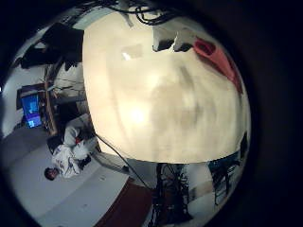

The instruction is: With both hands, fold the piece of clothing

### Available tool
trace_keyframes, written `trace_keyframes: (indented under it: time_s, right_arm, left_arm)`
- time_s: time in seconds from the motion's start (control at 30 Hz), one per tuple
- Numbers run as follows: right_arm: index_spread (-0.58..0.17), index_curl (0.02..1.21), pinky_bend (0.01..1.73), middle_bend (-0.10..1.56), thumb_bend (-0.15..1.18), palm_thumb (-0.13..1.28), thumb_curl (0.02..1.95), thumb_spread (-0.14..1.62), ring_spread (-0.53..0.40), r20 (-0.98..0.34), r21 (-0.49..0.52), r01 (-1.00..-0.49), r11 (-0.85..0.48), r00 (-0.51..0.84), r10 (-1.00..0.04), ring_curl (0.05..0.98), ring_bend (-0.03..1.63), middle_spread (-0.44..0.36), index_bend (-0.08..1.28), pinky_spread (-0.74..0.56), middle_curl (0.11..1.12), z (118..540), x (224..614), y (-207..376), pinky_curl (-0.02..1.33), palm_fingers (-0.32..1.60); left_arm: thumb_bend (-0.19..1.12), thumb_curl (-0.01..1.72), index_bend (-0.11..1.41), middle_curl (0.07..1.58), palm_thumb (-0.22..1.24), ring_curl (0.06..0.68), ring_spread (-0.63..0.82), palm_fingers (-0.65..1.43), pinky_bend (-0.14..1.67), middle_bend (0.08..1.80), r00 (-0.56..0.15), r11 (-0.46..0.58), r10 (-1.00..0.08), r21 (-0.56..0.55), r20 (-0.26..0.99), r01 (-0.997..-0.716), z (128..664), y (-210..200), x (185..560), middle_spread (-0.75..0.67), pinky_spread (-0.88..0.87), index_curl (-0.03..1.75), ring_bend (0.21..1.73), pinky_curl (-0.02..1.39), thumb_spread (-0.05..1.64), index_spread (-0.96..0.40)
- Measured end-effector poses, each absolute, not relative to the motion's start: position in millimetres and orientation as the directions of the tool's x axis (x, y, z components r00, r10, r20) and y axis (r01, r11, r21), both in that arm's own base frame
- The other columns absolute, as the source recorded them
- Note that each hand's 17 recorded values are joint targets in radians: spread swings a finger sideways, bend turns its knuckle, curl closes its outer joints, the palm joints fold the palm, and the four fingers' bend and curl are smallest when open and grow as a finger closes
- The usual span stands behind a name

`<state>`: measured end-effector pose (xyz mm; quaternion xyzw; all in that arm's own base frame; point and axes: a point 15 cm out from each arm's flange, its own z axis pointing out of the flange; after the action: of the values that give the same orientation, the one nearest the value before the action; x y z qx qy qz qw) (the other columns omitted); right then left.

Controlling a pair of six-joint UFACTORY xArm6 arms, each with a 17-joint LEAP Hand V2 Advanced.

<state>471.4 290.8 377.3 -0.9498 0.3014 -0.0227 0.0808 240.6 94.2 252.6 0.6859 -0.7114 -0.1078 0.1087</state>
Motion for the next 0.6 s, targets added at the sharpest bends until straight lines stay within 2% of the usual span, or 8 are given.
trace_keyframes:
  time_s: [0.07, 0.2, 0.3, 0.47, 0.6]
  right_arm:
    - [-0.486, 0.37, 0.57, 0.25, -0.03, 0.76, 0.53, 1.12, 0.215, -0.009, -0.164, -0.595, -0.787, 0.799, -0.602, 0.345, 0.50, 0.052, 0.13, 0.37, 0.39, 397, 467, 264, 0.66, -0.12]
    - [-0.479, 0.32, 0.49, 0.22, -0.02, 0.76, 0.50, 1.11, 0.242, -0.010, -0.158, -0.652, -0.741, 0.752, -0.659, 0.311, 0.43, 0.064, 0.13, 0.43, 0.37, 429, 456, 211, 0.58, -0.09]
    - [-0.469, 0.30, 0.46, 0.20, -0.02, 0.76, 0.49, 1.10, 0.247, -0.030, -0.095, -0.683, -0.724, 0.729, -0.684, 0.297, 0.40, 0.062, 0.14, 0.45, 0.36, 426, 439, 170, 0.54, -0.06]
    - [-0.468, 0.27, 0.41, 0.19, -0.02, 0.75, 0.47, 1.11, 0.245, -0.018, 0.002, -0.686, -0.728, 0.728, -0.686, 0.273, 0.34, 0.062, 0.14, 0.44, 0.34, 410, 411, 139, 0.48, -0.05]
    - [-0.466, 0.25, 0.39, 0.18, -0.02, 0.74, 0.46, 1.12, 0.250, -0.026, 0.057, -0.695, -0.717, 0.717, -0.697, 0.264, 0.32, 0.062, 0.14, 0.43, 0.33, 389, 387, 118, 0.44, -0.05]
  left_arm:
    - [-0.02, 0.38, 0.15, 0.34, 0.65, 0.217, 0.47, 0.02, 0.41, 0.22, -0.048, 0.048, -0.999, 0.299, 0.009, -0.953, 257, 86, 238, 0.23, 0.46, 0.25, 0.57, 0.31, 1.12, 0.16]
    - [-0.02, 0.38, 0.15, 0.35, 0.65, 0.215, 0.47, 0.03, 0.41, 0.23, -0.044, 0.042, -0.999, 0.282, 0.001, -0.958, 270, 82, 231, 0.22, 0.46, 0.25, 0.57, 0.31, 1.12, 0.16]
    - [-0.02, 0.38, 0.15, 0.35, 0.65, 0.215, 0.47, 0.04, 0.41, 0.23, -0.040, 0.035, -0.999, 0.277, -0.011, -0.960, 279, 75, 225, 0.22, 0.45, 0.25, 0.57, 0.31, 1.12, 0.16]
    - [-0.02, 0.38, 0.15, 0.35, 0.65, 0.215, 0.47, 0.04, 0.41, 0.23, -0.012, 0.005, -1.000, 0.280, -0.025, -0.960, 301, 73, 215, 0.23, 0.45, 0.26, 0.57, 0.31, 1.12, 0.15]
    - [-0.02, 0.38, 0.15, 0.35, 0.65, 0.216, 0.47, 0.04, 0.41, 0.23, -0.023, 0.009, -0.999, 0.268, -0.047, -0.963, 315, 64, 207, 0.23, 0.45, 0.26, 0.58, 0.31, 1.12, 0.15]
